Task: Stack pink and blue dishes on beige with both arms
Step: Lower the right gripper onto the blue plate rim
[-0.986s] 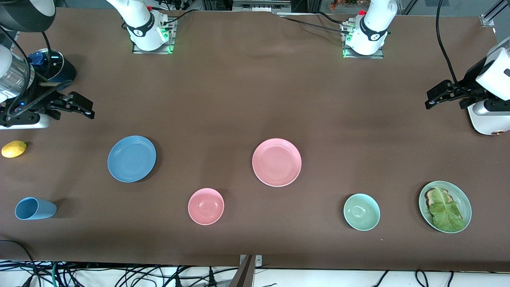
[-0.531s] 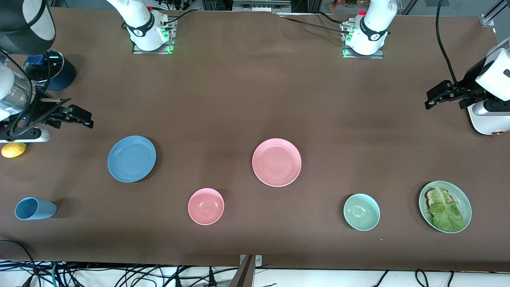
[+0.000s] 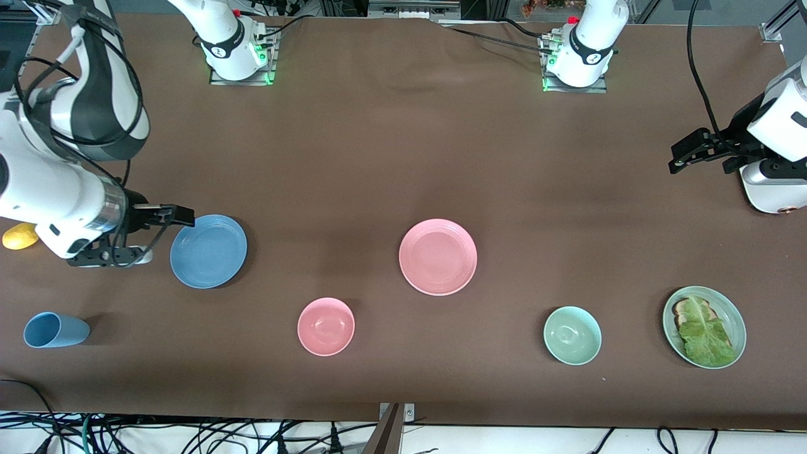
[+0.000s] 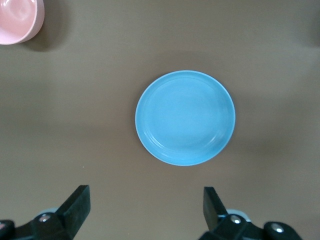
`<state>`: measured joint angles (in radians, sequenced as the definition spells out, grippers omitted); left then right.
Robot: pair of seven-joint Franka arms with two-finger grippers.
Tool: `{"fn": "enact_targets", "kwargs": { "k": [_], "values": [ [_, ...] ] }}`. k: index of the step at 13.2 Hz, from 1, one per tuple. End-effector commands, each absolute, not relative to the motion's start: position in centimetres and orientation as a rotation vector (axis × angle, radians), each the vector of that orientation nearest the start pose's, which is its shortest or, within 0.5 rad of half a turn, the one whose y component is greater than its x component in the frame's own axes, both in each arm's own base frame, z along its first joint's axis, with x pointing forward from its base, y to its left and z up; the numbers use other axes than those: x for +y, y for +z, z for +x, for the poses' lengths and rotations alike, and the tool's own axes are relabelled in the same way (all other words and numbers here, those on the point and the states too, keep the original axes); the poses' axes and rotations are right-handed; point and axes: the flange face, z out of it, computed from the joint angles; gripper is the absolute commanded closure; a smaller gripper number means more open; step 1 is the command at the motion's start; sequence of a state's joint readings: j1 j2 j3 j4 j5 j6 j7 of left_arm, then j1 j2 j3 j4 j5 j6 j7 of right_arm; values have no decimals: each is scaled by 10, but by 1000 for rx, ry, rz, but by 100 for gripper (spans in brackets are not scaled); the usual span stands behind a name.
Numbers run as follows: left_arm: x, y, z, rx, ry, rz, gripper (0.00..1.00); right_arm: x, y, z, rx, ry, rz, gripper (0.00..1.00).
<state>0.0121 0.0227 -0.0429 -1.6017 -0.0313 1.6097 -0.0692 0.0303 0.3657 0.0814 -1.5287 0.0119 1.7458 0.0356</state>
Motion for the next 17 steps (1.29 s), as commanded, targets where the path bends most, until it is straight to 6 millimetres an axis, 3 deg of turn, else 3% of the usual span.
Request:
{"fn": "enact_targets", "kwargs": {
  "k": [1,3,5,7,9,11,14,17],
  "values": [
    [-21,610,567,-42,-1,-3198,0,71,435,652,-129,234,-3083,0],
    [-19,617,568,-46,-26,-3197,0,94,418,658,-165,200,-3078,0],
    [-19,617,568,-46,-26,-3197,0,102,390,660,-155,166,-3079,0],
    [-20,612,571,-44,-11,-3197,0,104,359,654,-146,84,-3079,1],
    [-19,612,570,-42,-14,-3195,0,120,328,641,-124,28,-3067,1],
    [-19,612,570,-39,-14,-3194,0,123,299,642,-72,44,-3067,2],
    [-18,617,570,-38,-27,-3183,0,126,269,646,-68,8,-3058,6],
    [-16,619,571,-40,-35,-3176,0,124,243,638,-67,10,-3061,12]
  ]
}}
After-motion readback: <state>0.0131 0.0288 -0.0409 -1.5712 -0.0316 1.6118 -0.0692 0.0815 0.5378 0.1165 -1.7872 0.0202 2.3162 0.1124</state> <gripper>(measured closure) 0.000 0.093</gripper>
